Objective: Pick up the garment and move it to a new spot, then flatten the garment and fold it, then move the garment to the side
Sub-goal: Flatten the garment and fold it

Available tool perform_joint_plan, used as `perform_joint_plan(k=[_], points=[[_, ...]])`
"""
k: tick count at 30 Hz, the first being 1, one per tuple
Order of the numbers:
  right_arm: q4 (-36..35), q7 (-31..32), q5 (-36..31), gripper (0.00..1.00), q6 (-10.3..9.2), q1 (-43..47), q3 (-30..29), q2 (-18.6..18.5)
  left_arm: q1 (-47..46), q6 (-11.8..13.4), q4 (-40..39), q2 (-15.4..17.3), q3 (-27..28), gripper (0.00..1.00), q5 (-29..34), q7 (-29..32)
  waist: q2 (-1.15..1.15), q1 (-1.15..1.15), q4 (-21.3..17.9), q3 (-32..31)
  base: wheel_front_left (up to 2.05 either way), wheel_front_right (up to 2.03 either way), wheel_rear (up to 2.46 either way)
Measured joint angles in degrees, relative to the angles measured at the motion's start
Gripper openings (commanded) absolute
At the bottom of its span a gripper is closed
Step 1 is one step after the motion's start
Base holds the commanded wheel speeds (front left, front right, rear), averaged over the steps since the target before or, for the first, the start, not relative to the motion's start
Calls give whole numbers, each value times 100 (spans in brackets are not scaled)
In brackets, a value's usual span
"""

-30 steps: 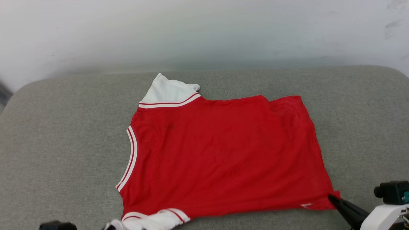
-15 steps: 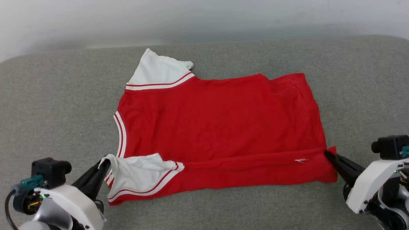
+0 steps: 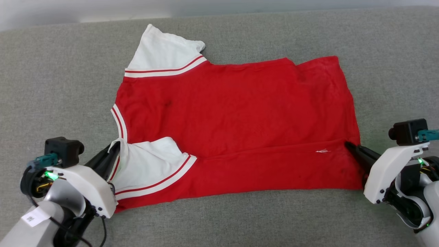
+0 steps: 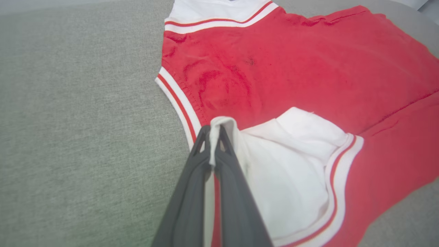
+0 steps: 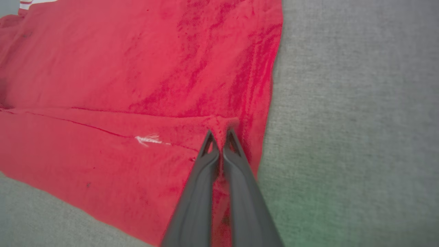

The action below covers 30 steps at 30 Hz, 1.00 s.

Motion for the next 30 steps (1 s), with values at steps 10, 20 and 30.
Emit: perform_joint_plan(k=[10,20,30], points=[[435,16,-333,100,0,-208,96,141,-389,-142,876,-453,-280,100,188,-188,0,-1,74,10,0,0,0],[224,144,-832,100,0,194,69,118,9,164,1277,-746,-181,100,141,-818,0,-1,97,-644,0,0,0],[-654,1271,-1560,100,0,1169,-1005,817,1088,1004,202,-394,133,100,-112,-519,0,-2,-6,-1062,0,0,0]])
